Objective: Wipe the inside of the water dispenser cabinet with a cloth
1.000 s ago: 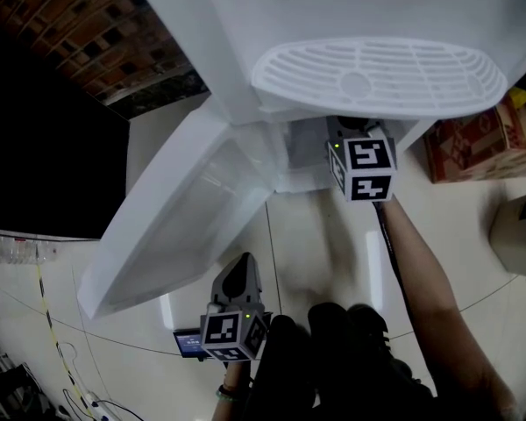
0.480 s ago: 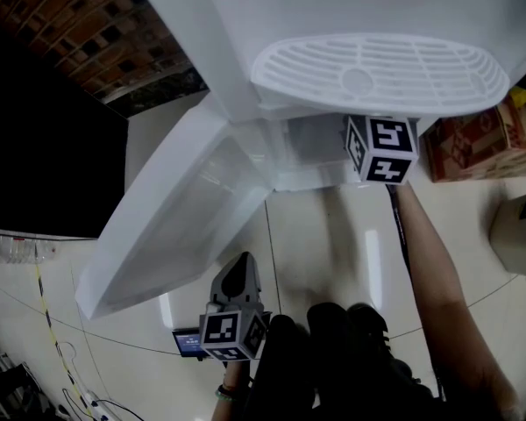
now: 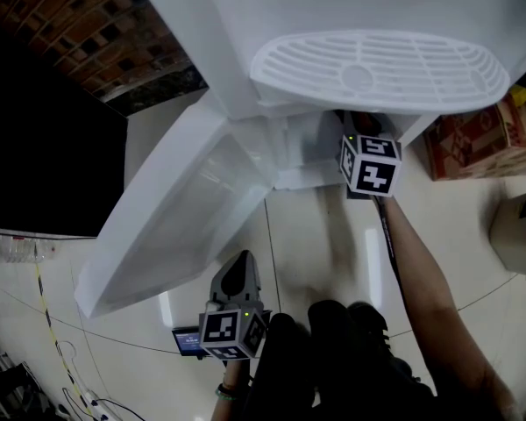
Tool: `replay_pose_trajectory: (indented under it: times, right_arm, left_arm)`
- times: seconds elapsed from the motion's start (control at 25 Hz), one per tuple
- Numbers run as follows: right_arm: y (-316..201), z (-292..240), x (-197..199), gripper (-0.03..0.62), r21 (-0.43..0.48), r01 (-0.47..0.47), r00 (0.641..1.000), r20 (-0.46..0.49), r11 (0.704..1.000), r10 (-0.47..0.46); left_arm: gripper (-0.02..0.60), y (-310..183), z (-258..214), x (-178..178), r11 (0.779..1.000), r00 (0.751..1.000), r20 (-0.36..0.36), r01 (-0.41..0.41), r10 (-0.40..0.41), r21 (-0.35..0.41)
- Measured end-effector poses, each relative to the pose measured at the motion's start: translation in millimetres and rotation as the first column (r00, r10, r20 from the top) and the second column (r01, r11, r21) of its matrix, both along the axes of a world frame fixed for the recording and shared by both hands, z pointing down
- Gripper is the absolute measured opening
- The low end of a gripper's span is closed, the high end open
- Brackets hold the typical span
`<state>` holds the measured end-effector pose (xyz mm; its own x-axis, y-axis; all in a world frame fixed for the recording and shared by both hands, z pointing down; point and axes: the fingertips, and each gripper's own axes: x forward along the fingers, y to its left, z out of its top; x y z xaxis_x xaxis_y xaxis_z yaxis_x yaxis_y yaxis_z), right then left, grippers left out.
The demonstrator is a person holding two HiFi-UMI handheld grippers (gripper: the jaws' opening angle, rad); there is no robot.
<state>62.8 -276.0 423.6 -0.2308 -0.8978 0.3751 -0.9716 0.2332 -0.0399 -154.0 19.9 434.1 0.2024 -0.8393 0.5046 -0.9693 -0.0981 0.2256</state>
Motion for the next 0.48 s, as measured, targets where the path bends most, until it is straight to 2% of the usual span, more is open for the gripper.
replay_pose_trajectory:
  times: [0.12, 0.24, 0.32, 0.4, 0.48]
  right_arm:
    - [6.4, -57.9, 11.0, 0.078, 0.17, -0.069, 0.997, 0.043, 0.983, 0.063]
    - [21.7, -131.6, 18.6, 0.078, 0.363, -0.143, 0.988, 0.109, 0.921, 0.11]
    - [30.8, -168.7, 20.5, 0.078, 0.459, -0.167, 0.985, 0.112, 0.873, 0.129]
    - [35.2, -190.1, 21.6, 0.078, 0.518, -0.175, 0.985, 0.098, 0.837, 0.145]
    - [30.6, -190.8, 23.3, 0.078, 0.523, -0.181, 0.983, 0.086, 0.833, 0.159]
  left_arm:
    - [-0.015, -0.5, -0.5, -0.9, 1.0, 1.0, 0.0, 0.001, -0.001, 0.003]
    - [-0.015, -1.5, -1.2, -0.5, 1.0, 1.0, 0.0, -0.001, 0.001, 0.006]
    - [-0.015, -1.9, -1.8, 1.5, 1.0, 1.0, -0.003, -0.005, 0.005, 0.008]
    - [-0.014, -1.4, -2.1, 2.7, 1.0, 1.0, -0.004, -0.008, 0.008, 0.009]
    - [-0.014, -0.8, -2.4, 1.9, 1.0, 1.0, -0.005, -0.005, 0.005, 0.01]
